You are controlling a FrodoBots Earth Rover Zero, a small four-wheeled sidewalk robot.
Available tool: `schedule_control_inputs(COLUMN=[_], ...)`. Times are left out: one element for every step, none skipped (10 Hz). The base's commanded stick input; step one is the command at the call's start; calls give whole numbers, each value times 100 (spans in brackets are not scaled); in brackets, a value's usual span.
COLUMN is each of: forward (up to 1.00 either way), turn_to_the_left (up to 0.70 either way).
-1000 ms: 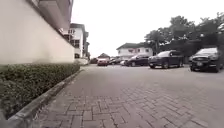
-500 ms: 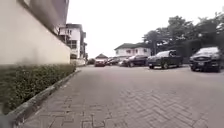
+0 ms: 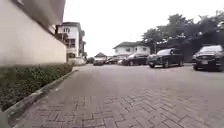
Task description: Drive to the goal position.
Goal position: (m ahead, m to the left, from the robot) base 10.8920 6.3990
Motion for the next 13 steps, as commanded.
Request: schedule_control_inputs(forward=[70,70,70,70,70,70,70,70,70,70,70,70,70], turn_to_the_left=[0,0,0,0,0,0,0,0,0,0,0,0,0])
